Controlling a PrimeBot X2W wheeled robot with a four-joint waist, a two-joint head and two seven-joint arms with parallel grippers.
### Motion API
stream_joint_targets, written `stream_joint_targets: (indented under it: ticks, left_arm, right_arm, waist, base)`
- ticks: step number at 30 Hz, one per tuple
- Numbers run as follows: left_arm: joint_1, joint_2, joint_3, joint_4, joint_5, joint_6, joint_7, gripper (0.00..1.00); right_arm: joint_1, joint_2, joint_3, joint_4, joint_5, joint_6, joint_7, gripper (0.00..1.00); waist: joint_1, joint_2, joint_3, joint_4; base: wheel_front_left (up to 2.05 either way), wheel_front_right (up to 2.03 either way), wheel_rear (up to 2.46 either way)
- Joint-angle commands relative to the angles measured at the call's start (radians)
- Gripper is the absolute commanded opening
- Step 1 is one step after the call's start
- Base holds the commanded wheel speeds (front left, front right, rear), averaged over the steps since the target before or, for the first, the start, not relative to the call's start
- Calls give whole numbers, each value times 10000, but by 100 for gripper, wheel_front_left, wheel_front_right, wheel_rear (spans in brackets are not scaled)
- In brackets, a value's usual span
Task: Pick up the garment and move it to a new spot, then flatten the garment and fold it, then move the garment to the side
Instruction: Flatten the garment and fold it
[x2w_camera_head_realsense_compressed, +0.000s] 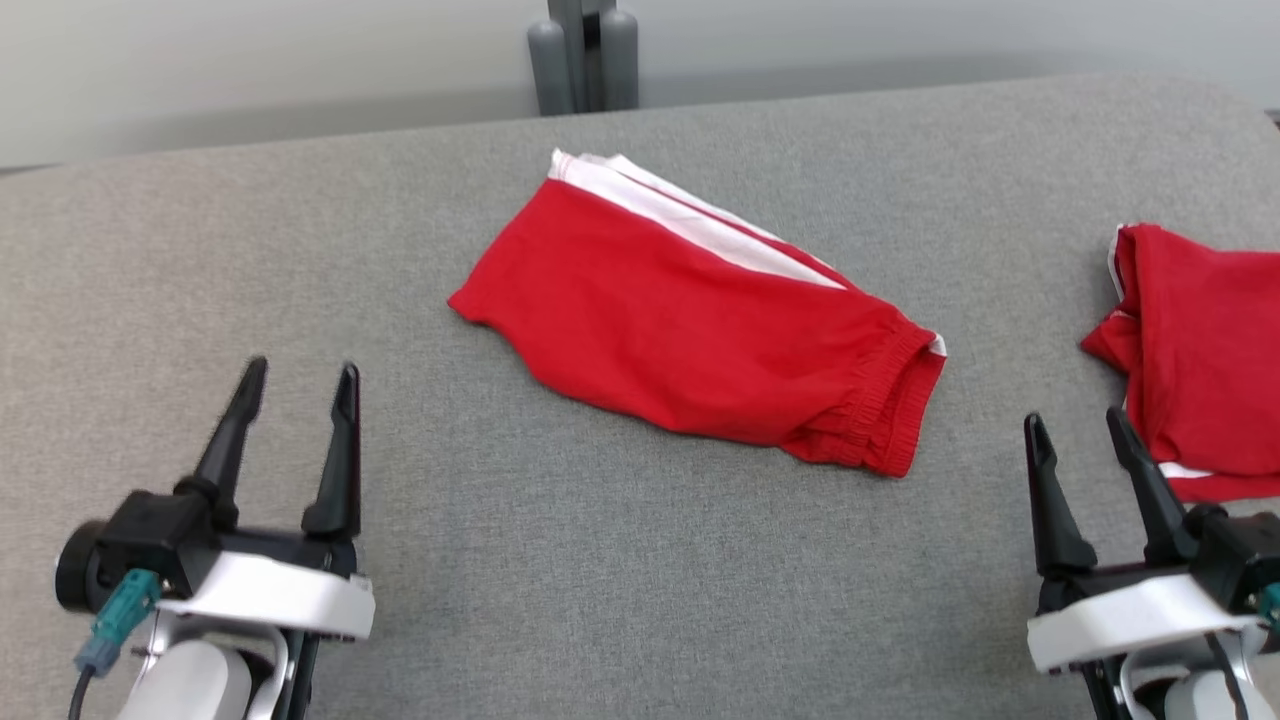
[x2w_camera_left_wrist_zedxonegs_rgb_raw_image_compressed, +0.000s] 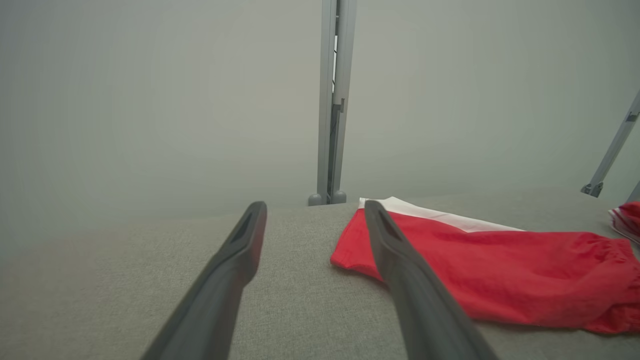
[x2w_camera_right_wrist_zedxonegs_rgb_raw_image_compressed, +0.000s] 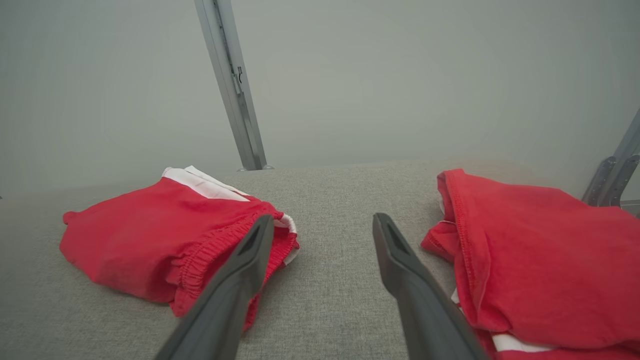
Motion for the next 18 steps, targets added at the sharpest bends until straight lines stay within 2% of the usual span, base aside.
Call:
stream_joint_targets:
  ticks: [1, 8, 18]
  left_arm:
    - [282, -9, 35, -60, -18, 151, 27, 100]
    - [778, -39, 58, -153, -224, 349, 225, 100]
    - [918, 10, -11, -274, -324, 443, 454, 100]
  right_arm:
    - [288, -37, -38, -161, -83, -2, 103, 100]
    - [1020, -36, 75, -770, 24, -2, 437, 100]
    - [1215, -35, 141, -1043, 119, -2, 649, 100]
  waist:
    - [0, 0, -290, 105]
    - [0, 0, -752, 107]
    - [0, 0, -900, 62]
  base:
    - [0, 0, 0]
    - [0, 0, 0]
    - [0, 0, 0]
